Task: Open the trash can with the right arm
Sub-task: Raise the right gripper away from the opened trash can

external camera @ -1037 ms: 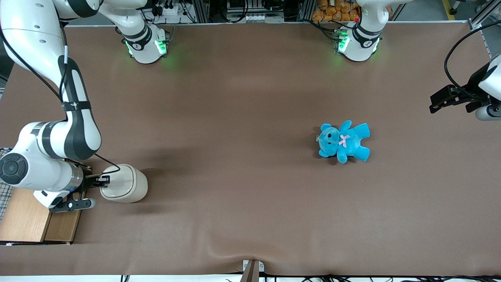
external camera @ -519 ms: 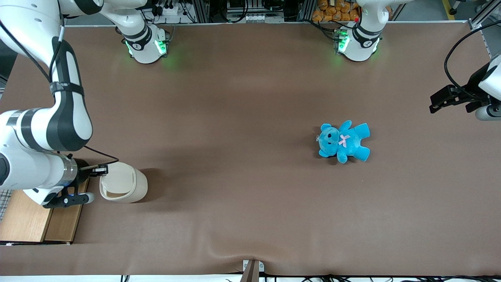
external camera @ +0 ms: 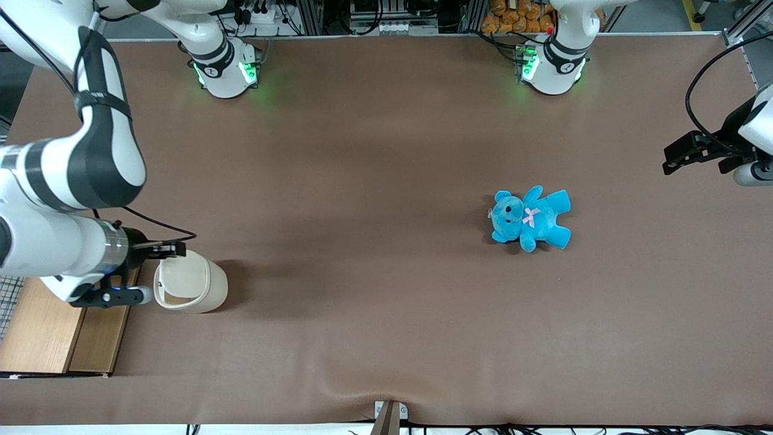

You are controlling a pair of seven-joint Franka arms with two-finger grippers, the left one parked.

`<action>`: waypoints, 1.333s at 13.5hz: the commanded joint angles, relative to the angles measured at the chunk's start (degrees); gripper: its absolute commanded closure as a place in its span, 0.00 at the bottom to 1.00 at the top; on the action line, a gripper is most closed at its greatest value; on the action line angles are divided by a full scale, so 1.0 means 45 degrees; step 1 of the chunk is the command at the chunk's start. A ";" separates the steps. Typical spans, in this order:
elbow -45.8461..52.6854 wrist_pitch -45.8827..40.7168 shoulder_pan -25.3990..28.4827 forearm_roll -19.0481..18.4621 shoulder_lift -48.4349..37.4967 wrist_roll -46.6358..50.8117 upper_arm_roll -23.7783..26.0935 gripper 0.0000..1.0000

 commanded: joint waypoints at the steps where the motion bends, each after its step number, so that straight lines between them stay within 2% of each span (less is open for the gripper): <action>1: -0.0089 -0.0312 -0.0553 0.0113 -0.0631 0.0117 0.0128 0.00; 6: -0.0303 -0.1406 -0.0885 0.0113 -0.2094 0.0137 0.0128 0.00; 12: -0.2487 -0.1407 -0.1139 0.0464 -0.4867 -0.0018 -0.0047 0.00; 16: -0.4731 -0.0784 -0.1160 0.0913 -0.7267 -0.0488 -0.0535 0.00; 18: -0.5303 -0.0761 -0.1160 0.0914 -0.7858 -0.0508 -0.0691 0.00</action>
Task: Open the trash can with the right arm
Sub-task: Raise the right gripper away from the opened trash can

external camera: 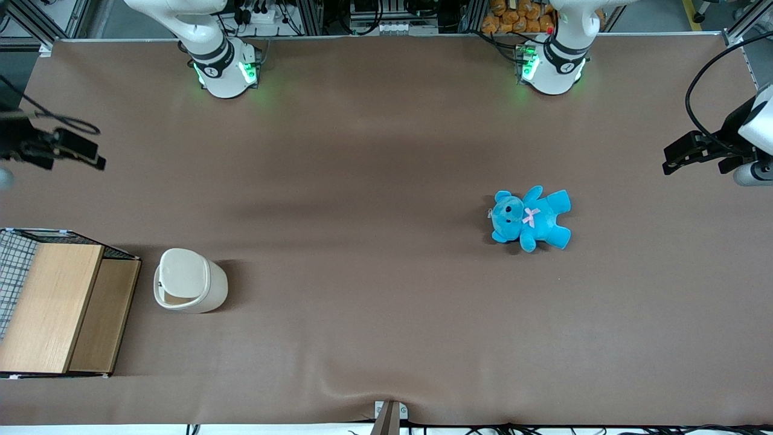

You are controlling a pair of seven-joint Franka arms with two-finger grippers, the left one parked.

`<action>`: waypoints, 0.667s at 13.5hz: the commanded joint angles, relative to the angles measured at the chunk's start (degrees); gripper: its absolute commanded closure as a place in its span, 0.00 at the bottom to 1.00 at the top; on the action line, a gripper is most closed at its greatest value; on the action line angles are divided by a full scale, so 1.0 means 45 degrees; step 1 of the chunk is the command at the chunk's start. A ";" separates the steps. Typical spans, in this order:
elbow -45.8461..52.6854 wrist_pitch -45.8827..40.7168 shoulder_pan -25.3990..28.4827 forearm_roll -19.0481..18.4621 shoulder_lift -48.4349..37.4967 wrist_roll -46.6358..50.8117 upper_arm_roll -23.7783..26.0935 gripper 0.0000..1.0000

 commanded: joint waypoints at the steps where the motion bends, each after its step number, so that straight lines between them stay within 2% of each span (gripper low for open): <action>1: -0.1423 0.0410 -0.0092 0.0251 -0.1211 -0.0197 -0.0168 0.00; 5: -0.0350 0.0449 -0.0092 -0.0041 -0.0666 -0.0216 -0.0169 0.00; 9: -0.0368 0.0643 -0.0151 -0.0452 -0.0469 -0.1075 -0.0344 0.00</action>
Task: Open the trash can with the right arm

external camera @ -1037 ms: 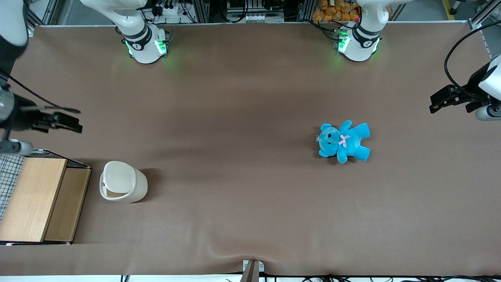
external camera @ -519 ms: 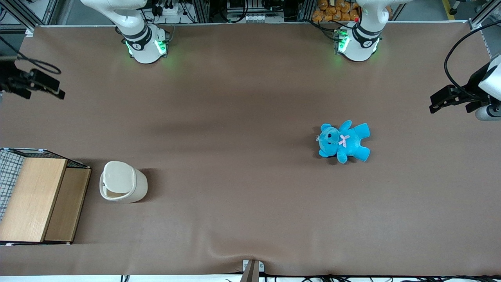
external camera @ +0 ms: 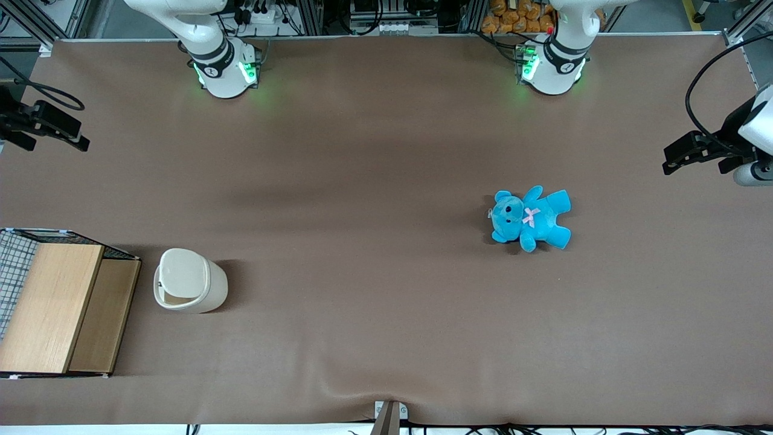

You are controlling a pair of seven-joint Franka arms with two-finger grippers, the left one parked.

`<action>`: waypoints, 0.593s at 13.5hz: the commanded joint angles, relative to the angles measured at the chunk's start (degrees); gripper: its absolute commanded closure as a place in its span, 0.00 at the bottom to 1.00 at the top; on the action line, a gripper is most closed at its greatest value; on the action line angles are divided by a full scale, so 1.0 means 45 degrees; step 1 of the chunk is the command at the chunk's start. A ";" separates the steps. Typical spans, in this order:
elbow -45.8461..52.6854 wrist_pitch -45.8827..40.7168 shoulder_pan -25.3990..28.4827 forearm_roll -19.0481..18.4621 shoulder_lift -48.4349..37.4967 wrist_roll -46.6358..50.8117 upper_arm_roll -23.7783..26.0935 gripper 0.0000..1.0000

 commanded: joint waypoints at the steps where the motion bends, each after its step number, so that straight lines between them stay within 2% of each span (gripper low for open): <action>1: 0.0336 0.0061 -0.0141 -0.0148 0.0282 -0.0404 -0.0128 0.00; 8: 0.0297 0.0002 -0.0102 -0.0207 0.0282 -0.0326 -0.0148 0.00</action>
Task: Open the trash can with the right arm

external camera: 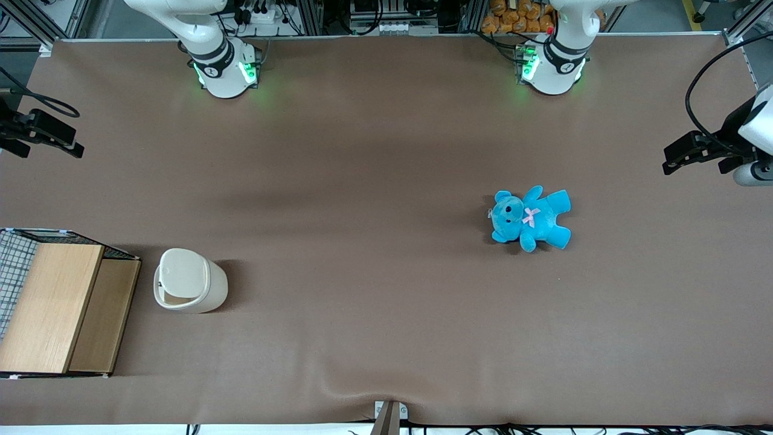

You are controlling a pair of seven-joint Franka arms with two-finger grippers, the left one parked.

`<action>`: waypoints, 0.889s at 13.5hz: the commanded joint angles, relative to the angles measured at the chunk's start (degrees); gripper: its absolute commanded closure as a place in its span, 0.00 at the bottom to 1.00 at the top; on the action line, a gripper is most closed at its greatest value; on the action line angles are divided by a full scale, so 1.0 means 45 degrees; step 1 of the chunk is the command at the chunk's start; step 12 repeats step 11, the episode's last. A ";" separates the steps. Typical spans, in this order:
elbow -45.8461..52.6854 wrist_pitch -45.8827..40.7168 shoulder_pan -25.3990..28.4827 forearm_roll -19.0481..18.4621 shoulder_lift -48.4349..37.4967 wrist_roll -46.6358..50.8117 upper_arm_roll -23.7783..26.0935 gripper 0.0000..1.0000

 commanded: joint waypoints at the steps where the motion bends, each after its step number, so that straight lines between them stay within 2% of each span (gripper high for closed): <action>1: 0.0285 -0.0124 -0.0136 -0.0113 0.0116 -0.0168 0.0052 0.00; 12: 0.0265 -0.0182 -0.0078 -0.0112 0.0194 -0.0090 0.0033 0.00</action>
